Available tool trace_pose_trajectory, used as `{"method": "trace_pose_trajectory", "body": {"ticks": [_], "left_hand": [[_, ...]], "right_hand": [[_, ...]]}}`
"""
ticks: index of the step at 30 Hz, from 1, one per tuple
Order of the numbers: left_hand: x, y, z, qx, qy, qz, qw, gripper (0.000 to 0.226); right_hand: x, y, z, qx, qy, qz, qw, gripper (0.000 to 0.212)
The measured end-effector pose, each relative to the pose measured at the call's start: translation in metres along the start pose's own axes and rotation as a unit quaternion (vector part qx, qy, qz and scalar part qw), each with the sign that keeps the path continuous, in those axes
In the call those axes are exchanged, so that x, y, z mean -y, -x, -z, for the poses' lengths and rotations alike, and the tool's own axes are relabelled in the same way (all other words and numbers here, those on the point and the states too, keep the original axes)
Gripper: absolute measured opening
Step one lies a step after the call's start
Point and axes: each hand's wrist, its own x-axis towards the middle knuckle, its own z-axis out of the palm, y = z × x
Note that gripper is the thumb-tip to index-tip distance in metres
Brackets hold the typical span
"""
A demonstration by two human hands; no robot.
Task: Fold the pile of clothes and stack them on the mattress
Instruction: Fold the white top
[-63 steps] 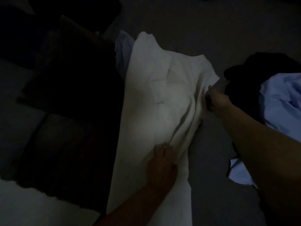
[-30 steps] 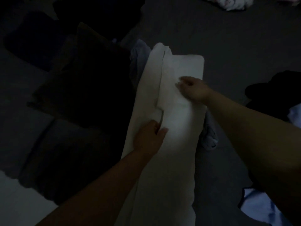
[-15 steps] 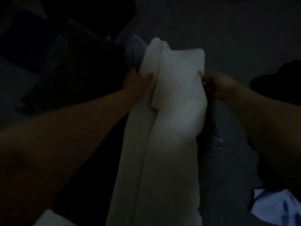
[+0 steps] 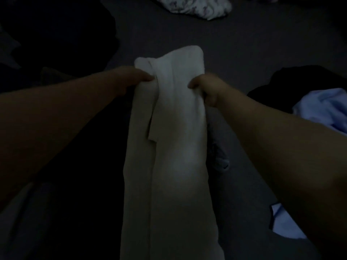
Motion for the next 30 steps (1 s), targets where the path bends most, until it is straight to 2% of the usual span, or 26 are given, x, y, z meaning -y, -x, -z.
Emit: {"method": "trace_pose_trajectory", "body": {"ticks": [3,7,9,12,14,16,18,20,22,24,26,27,30], "left_hand": [[-0.008,0.038,0.003,0.020,0.075,-0.100,0.992,0.041],[0.010,0.095,0.011,0.058,0.116,-0.148,0.980,0.021],[0.029,0.118,0.018,0.062,0.113,-0.173,0.976,0.028],[0.067,0.152,0.017,0.042,0.051,-0.218,0.974,0.030],[0.109,0.169,0.013,0.042,-0.018,-0.238,0.970,0.033],[0.167,0.174,0.010,0.059,-0.129,-0.295,0.945,0.039],[0.220,0.173,0.002,0.056,-0.243,-0.338,0.908,0.046],[0.259,0.177,-0.006,0.095,-0.307,-0.270,0.908,0.038],[0.278,0.184,-0.016,0.137,-0.282,-0.243,0.918,0.041],[0.284,0.183,-0.021,0.092,-0.245,-0.210,0.942,0.045],[0.270,0.174,-0.019,-0.028,-0.242,-0.220,0.945,0.061],[0.255,0.171,-0.018,-0.065,-0.241,-0.225,0.942,0.071],[0.214,0.144,-0.014,-0.085,-0.201,-0.212,0.952,0.103]], "right_hand": [[0.009,0.036,0.011,0.047,-0.056,0.042,0.996,0.049],[-0.002,0.092,0.023,0.060,-0.116,0.088,0.987,0.041],[-0.014,0.119,0.027,0.077,-0.125,0.115,0.983,0.038],[-0.044,0.152,0.033,0.080,-0.001,0.168,0.982,0.036],[-0.076,0.169,0.037,0.109,0.107,0.202,0.967,0.031],[-0.118,0.173,0.042,0.150,0.250,0.250,0.923,0.015],[-0.159,0.167,0.046,0.166,0.419,0.283,0.847,0.026],[-0.192,0.163,0.050,0.199,0.539,0.260,0.776,0.025],[-0.211,0.160,0.051,0.225,0.571,0.251,0.748,0.015],[-0.211,0.158,0.048,0.185,0.571,0.236,0.765,0.016],[-0.198,0.153,0.041,0.093,0.559,0.250,0.786,0.017],[-0.190,0.146,0.038,0.046,0.550,0.262,0.792,0.020],[-0.157,0.126,0.021,-0.022,0.542,0.279,0.792,0.049]]}}
